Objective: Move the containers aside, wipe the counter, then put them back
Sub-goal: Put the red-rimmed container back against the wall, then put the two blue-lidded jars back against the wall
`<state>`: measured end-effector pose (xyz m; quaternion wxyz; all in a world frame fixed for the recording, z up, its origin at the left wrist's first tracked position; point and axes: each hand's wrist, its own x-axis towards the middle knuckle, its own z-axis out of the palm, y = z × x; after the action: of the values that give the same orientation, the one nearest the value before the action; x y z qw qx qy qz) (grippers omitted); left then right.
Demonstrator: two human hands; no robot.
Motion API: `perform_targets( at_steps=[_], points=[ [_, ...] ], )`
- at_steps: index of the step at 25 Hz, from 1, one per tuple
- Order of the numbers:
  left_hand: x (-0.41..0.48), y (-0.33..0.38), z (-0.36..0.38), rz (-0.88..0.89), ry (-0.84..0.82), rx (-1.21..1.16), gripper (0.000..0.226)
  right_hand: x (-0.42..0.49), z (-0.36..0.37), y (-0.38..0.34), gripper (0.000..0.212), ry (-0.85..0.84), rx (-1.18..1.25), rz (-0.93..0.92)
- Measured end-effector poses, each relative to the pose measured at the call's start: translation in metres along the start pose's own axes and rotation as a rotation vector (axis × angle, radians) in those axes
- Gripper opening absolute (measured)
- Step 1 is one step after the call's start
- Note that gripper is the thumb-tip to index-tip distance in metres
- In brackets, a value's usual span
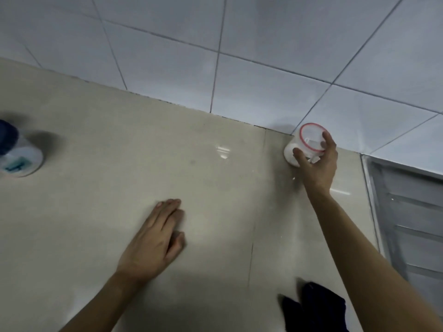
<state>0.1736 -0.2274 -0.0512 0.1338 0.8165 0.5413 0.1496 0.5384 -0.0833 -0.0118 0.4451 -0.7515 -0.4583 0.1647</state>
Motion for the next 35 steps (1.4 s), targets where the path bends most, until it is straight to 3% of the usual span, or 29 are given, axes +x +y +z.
perform_targets(
  at_steps=[7,10,13,17,20,26,28,31,33,35],
  points=[
    [0.002,0.0,0.0,0.028,0.033,-0.019,0.046,0.028,0.01,-0.002,0.085,-0.054,-0.064,0.0],
    [0.001,-0.003,0.003,0.033,0.061,0.003,0.044,0.006,0.004,-0.016,0.095,0.01,-0.115,0.058],
    [0.0,-0.002,0.005,0.031,0.098,-0.001,0.042,-0.05,-0.003,-0.023,0.076,0.018,-0.152,-0.024],
    [-0.006,-0.007,-0.005,0.01,0.108,-0.15,0.031,-0.134,0.001,-0.036,0.045,-0.256,-0.246,-0.223],
    [-0.044,-0.039,-0.034,-0.034,0.178,-0.308,0.022,-0.189,0.036,-0.072,0.033,-0.473,-0.243,-0.399],
    [-0.1,-0.168,-0.124,-0.289,0.435,-0.184,0.022,-0.258,0.17,-0.181,0.023,-0.849,-0.169,-0.556],
    [-0.097,-0.205,-0.155,-0.372,0.517,-0.089,0.027,-0.27,0.216,-0.227,0.028,-0.875,-0.143,-0.618],
    [-0.084,-0.253,-0.196,-0.531,0.593,-0.004,0.046,-0.278,0.277,-0.294,0.042,-0.759,-0.11,-0.729],
    [-0.075,-0.28,-0.211,-0.625,0.541,0.025,0.06,-0.278,0.309,-0.326,0.061,-0.744,-0.098,-0.71],
    [-0.069,-0.292,-0.213,-0.65,0.456,0.039,0.067,-0.279,0.33,-0.344,0.08,-0.87,-0.152,-0.651]
  ],
)
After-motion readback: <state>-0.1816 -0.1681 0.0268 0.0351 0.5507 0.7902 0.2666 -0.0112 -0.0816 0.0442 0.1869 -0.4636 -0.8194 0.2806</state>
